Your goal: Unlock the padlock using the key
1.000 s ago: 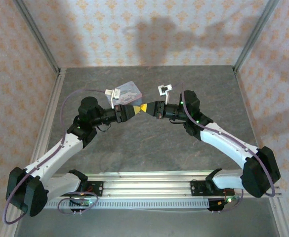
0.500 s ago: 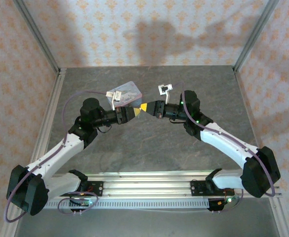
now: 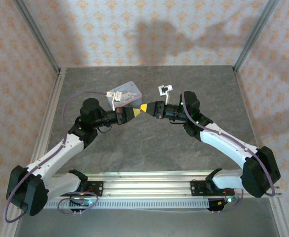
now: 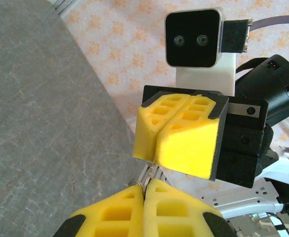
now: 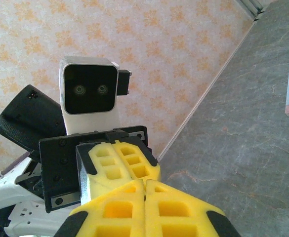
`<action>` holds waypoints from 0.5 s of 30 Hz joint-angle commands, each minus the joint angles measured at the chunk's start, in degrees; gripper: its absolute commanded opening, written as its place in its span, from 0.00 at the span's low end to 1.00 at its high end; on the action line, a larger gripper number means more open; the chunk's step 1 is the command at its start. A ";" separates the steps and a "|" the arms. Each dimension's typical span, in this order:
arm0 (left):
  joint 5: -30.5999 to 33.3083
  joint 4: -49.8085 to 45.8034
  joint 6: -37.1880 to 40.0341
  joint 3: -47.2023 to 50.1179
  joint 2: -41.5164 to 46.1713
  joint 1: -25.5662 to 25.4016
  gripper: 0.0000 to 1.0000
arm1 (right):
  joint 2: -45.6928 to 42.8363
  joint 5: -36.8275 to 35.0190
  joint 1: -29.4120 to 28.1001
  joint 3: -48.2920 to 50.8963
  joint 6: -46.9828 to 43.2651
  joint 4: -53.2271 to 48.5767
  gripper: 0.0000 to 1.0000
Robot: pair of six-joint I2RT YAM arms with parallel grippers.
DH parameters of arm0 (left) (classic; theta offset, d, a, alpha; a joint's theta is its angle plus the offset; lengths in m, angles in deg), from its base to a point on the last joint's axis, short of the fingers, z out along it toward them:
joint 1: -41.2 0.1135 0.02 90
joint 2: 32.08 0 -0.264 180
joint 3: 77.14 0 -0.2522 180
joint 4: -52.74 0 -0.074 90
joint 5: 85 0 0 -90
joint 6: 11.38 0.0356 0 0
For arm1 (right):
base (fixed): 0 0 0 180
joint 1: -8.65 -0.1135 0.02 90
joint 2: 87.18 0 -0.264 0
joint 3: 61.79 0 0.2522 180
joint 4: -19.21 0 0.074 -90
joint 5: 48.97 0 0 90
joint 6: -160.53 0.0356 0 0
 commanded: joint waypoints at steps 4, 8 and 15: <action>0.56 -3.97 4.17 -0.60 3.14 -0.22 0.00 | -0.88 -2.02 -0.77 0.37 -1.12 0.23 0.00; 2.13 -11.09 7.67 -0.79 4.58 1.27 0.00 | -2.26 -7.48 -0.34 -1.34 -3.82 -7.67 0.39; 6.68 -28.01 17.58 -2.04 6.44 7.67 0.00 | 1.58 -24.50 1.43 -10.95 -9.49 -30.30 0.64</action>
